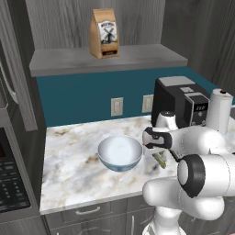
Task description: Pick the egg and butter from the fridge and place them by the bowl for mixing.
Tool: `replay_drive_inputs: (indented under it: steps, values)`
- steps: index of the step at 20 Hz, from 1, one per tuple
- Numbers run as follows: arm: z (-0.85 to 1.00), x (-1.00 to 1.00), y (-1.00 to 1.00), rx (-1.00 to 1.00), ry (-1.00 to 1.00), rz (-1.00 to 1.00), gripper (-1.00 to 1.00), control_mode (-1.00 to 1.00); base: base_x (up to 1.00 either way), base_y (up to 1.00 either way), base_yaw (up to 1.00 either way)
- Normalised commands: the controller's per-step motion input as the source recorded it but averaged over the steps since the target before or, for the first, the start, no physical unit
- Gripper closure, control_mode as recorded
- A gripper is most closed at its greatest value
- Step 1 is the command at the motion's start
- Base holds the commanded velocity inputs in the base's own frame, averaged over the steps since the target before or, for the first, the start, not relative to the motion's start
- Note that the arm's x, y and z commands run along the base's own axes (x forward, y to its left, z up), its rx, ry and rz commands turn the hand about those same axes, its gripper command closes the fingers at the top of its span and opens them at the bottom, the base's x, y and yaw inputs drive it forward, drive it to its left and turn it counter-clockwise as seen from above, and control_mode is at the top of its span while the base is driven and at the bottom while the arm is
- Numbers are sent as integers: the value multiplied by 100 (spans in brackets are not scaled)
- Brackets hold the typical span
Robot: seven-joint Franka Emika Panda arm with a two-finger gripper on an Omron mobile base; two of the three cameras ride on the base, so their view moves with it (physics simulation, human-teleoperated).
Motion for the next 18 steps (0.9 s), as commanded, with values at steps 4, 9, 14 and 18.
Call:
replay_drive_inputs:
  steps: [4,9,14,18]
  values:
    - [0,0,0,0,0,0,-100,-100,0,0,0]
    - [20,0,0,0,0,0,-100,-100,0,0,0]
    - [67,-23,14,-2,0,0,-100,-100,0,0,0]
    - [77,-46,23,0,0,0,-100,-100,0,0,0]
